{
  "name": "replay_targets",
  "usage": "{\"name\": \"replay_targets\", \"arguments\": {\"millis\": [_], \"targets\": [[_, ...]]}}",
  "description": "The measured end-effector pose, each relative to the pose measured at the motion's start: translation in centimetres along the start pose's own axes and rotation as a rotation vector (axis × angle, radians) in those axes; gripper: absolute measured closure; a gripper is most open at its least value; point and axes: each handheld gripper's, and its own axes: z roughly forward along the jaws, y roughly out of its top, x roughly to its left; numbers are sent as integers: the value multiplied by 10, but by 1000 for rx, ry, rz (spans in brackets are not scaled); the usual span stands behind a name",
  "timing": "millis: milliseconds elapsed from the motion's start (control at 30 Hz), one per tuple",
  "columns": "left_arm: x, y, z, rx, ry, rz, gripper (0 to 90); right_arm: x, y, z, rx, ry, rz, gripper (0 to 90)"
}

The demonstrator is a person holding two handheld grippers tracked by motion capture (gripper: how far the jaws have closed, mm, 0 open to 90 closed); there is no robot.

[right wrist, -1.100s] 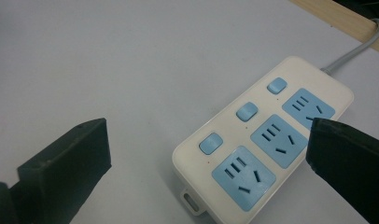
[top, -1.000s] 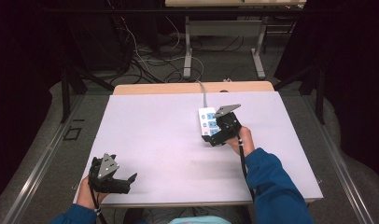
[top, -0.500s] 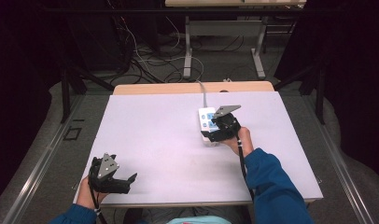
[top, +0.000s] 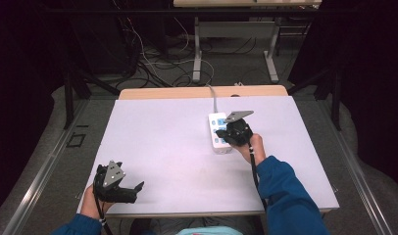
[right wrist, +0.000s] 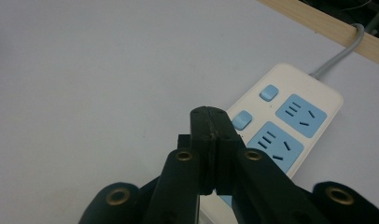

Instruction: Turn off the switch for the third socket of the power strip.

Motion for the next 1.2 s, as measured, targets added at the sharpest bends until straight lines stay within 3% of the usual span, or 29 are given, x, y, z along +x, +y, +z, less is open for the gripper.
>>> {"name": "replay_targets", "arguments": {"millis": [167,233,300,700,1033,1133,1200], "targets": [[0,0,0,0,2,2,3,1,0,3,1,-4,1,900],[0,0,0,0,0,0,3,1,0,3,31,0,4,900],[0,0,0,4,-1,0,3,2,-1,7,19,-8,2,900],[0,1,0,10,-1,8,3,4,-9,22,73,-50,-11,900],[0,1,1,12,-3,10,4,4,-11,33,84,-77,-13,900],[0,1,0,11,-2,9,4,3,-11,34,114,-79,-11,900],[0,1,0,9,-1,5,4,3,-13,38,95,-81,-14,900]]}}
